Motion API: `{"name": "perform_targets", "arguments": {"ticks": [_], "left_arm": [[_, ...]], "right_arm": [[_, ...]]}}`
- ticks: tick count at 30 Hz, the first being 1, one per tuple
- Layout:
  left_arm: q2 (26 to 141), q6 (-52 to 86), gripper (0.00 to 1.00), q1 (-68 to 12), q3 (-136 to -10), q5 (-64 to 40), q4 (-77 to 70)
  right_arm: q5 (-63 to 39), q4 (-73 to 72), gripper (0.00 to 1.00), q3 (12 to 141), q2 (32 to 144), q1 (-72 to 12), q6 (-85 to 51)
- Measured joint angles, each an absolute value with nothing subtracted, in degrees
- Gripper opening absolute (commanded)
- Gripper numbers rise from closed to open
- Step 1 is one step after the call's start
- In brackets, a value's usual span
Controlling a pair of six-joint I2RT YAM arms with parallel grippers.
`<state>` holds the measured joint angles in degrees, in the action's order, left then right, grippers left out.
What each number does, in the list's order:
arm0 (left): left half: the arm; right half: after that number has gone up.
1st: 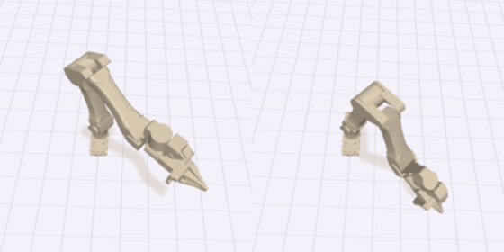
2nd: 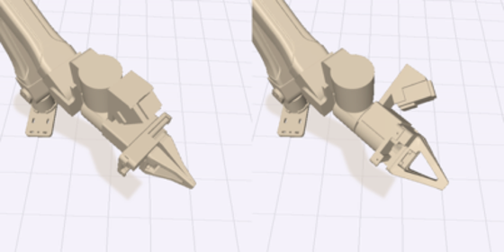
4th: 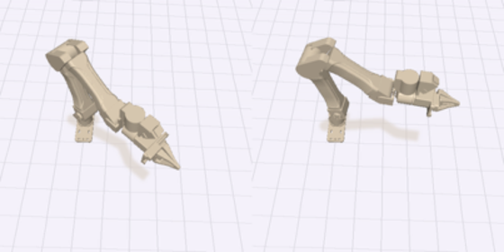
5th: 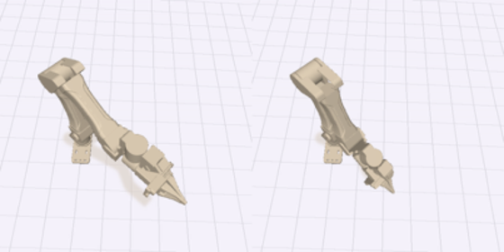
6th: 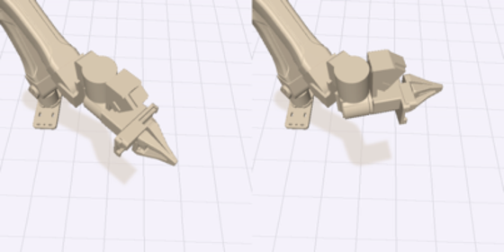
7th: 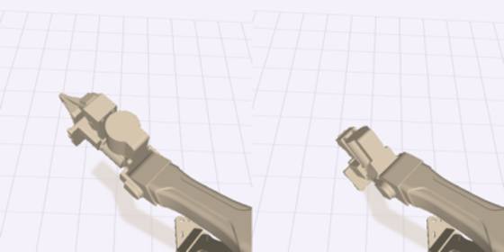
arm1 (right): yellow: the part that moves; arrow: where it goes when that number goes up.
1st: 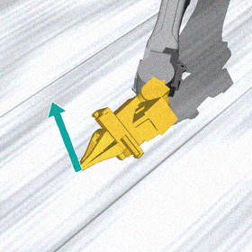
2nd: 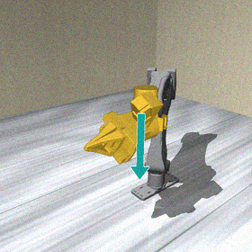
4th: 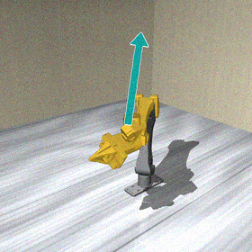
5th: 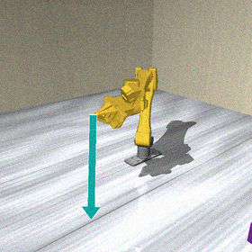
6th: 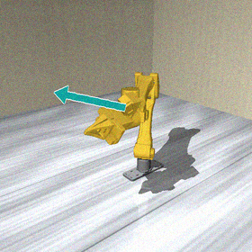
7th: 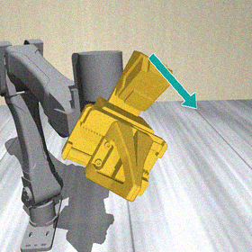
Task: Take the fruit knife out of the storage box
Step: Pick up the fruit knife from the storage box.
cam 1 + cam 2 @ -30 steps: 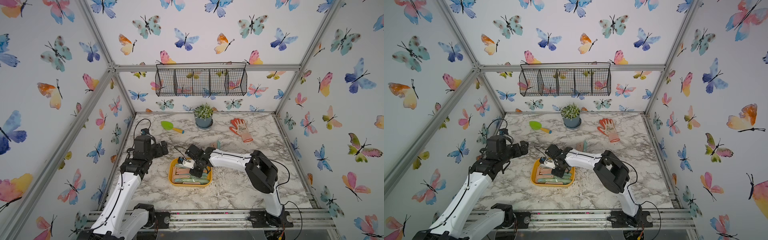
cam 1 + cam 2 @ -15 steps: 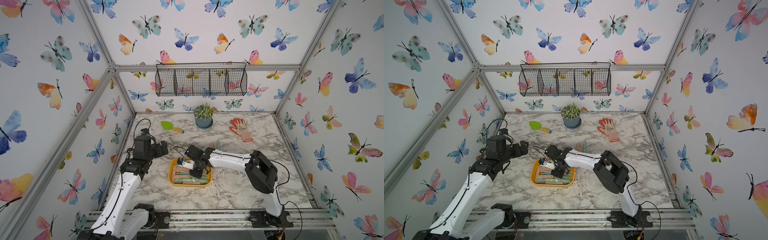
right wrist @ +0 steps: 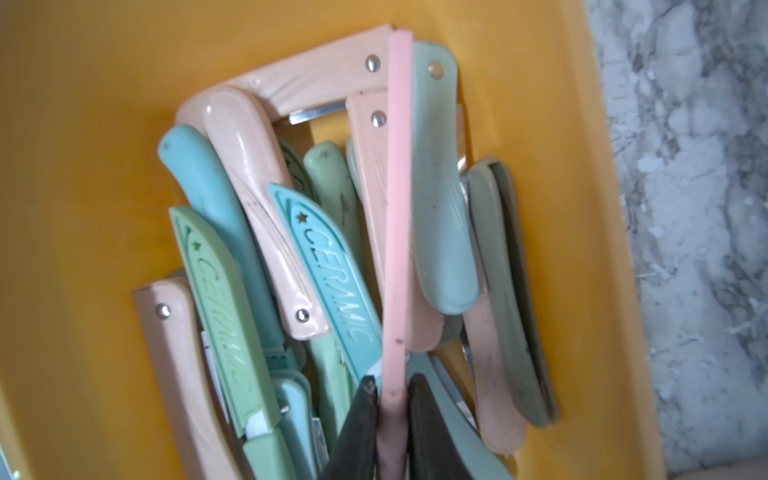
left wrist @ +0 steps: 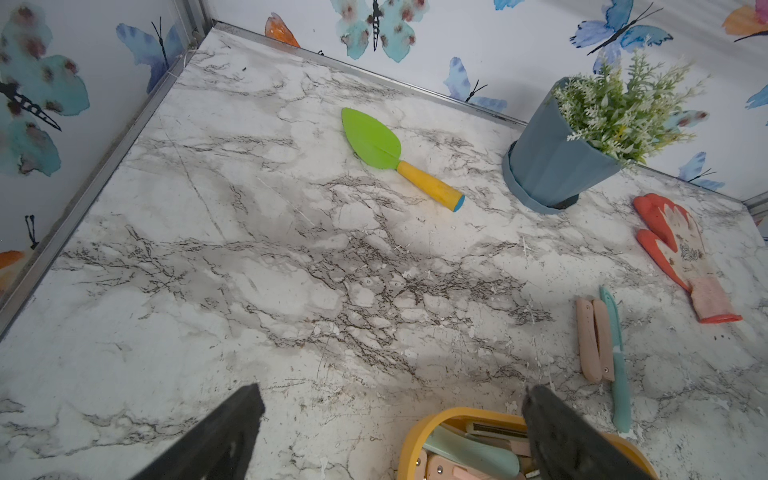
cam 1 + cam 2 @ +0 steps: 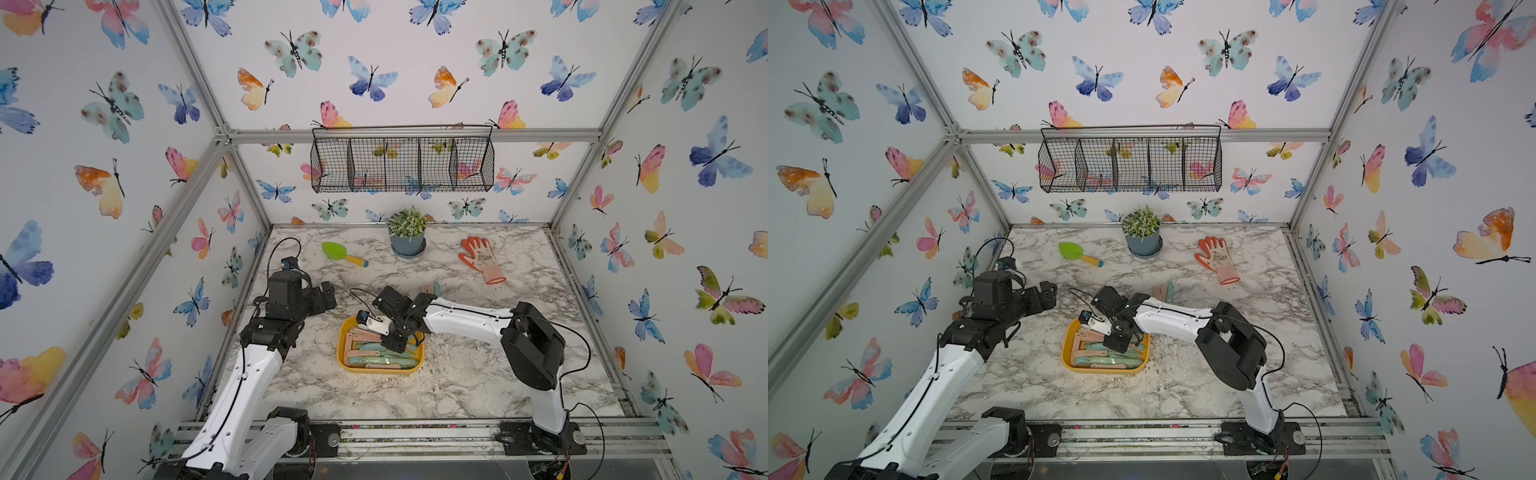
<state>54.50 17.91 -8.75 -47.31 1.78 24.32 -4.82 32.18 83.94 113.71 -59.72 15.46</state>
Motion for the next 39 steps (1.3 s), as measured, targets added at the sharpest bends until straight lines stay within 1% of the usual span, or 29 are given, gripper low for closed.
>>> {"name": "perform_targets", "arguments": {"ticks": [9,14,19,27,32,39], "left_arm": [[55.0,17.69,0.98,-8.75,-52.97,2.55,24.99],[54.96,16.88,0.98,-8.75,-51.77,2.17,23.24],[54.3,16.16,0.98,-8.75,-48.82,1.08,23.0],[52.6,15.68,0.98,-8.75,-47.62,-1.45,21.8],[52.66,15.64,0.98,-8.75,-47.59,-2.42,21.65],[52.66,15.64,0.98,-8.75,-47.59,-2.87,21.61]], "right_arm": [[-6.81,29.45,0.15,80.49,107.28,-58.63,13.1],[-9.61,26.61,0.15,77.43,102.91,-55.22,10.48],[-12.75,22.5,0.15,73.63,96.77,-49.34,6.92],[-16.86,14.81,0.15,65.04,89.08,-37.1,-0.1],[-19.73,10.26,0.15,59.64,87.79,-29.58,-5.1],[-27.53,2.22,0.14,51.51,88.6,-19.7,-14.06]]}}
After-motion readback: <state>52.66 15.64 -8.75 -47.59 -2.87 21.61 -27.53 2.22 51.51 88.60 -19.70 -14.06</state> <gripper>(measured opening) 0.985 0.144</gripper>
